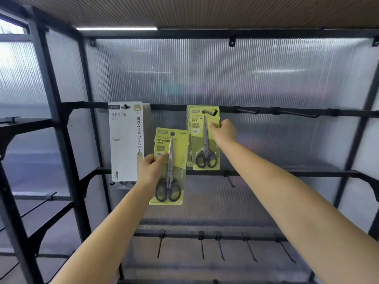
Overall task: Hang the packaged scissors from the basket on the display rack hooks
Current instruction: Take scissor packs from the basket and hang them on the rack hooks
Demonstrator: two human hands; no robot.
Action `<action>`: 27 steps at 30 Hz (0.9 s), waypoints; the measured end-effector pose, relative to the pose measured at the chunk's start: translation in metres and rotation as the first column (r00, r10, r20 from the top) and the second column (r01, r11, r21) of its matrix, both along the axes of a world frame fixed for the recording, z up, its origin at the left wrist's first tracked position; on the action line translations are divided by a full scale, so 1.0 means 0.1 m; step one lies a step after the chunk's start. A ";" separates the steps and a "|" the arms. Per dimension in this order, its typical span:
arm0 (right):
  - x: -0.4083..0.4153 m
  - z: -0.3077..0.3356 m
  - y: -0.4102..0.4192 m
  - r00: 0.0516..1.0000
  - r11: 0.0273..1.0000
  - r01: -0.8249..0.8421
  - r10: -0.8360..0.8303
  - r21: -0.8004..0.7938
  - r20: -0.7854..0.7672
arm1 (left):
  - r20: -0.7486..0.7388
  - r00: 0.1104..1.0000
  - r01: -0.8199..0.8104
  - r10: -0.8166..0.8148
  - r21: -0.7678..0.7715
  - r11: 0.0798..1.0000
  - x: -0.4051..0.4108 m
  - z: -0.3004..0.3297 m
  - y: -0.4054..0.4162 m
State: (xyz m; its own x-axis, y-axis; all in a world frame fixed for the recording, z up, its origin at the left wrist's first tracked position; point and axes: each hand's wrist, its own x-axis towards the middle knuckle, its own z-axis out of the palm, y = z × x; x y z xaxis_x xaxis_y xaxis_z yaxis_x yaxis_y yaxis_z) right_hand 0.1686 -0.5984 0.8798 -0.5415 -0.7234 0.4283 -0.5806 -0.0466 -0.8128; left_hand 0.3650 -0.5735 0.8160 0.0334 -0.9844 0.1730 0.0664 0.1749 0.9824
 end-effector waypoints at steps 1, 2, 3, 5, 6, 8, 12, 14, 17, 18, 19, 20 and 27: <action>-0.01 -0.01 -0.01 1.000 1.000 0.004 -0.004 0.006 -0.018 | 0.005 1.000 -0.001 0.001 0.008 1.000 0.01 -0.02 -0.02; -0.01 -0.02 -0.03 0.999 1.000 0.008 -0.008 0.010 -0.034 | 0.007 1.000 -0.003 0.002 0.014 1.000 0.00 -0.03 -0.04; -0.02 -0.03 -0.02 0.999 1.000 0.008 -0.008 0.012 -0.041 | 0.013 1.000 -0.005 0.004 0.018 1.000 0.00 -0.04 -0.05; -0.03 -0.04 0.01 0.999 1.000 -0.002 0.002 -0.008 -0.044 | 0.048 0.999 -0.012 0.012 0.012 1.000 -0.03 -0.05 -0.07; -0.04 -0.04 0.04 0.998 1.000 -0.006 0.005 -0.028 -0.058 | 0.058 0.998 -0.015 0.015 0.002 1.000 -0.05 -0.05 -0.06; -0.05 -0.02 0.14 0.993 0.997 -0.026 0.017 -0.074 -0.119 | 0.067 0.998 -0.007 0.008 -0.014 1.000 -0.11 -0.05 -0.01; -0.05 -0.02 0.46 0.949 0.989 -0.142 0.123 -0.045 -0.289 | 0.058 0.995 0.080 -0.079 -0.016 0.997 -0.29 -0.11 0.11; -0.08 -0.06 0.61 0.927 0.979 -0.200 0.202 0.038 -0.316 | 0.061 0.992 0.113 -0.111 -0.019 0.993 -0.39 -0.16 0.17; -0.13 -0.17 0.77 0.899 0.962 -0.235 0.269 0.138 -0.346 | 0.076 0.984 0.163 -0.160 -0.030 0.986 -0.53 -0.21 0.29; -0.14 -0.21 0.82 0.889 0.960 -0.240 0.278 0.146 -0.364 | 0.081 0.981 0.178 -0.174 -0.035 0.983 -0.56 -0.22 0.32; -0.16 -0.24 0.87 0.881 0.959 -0.242 0.281 0.147 -0.382 | 0.081 0.979 0.189 -0.185 -0.038 0.981 -0.59 -0.22 0.36; -0.17 -0.25 0.92 0.875 0.959 -0.242 0.281 0.148 -0.395 | 0.077 0.977 0.202 -0.198 -0.041 0.979 -0.61 -0.23 0.38; -0.18 0.02 1.19 0.802 0.954 -0.280 0.292 0.104 -0.521 | 0.041 0.938 0.345 -0.344 -0.033 0.938 -0.63 -0.32 0.47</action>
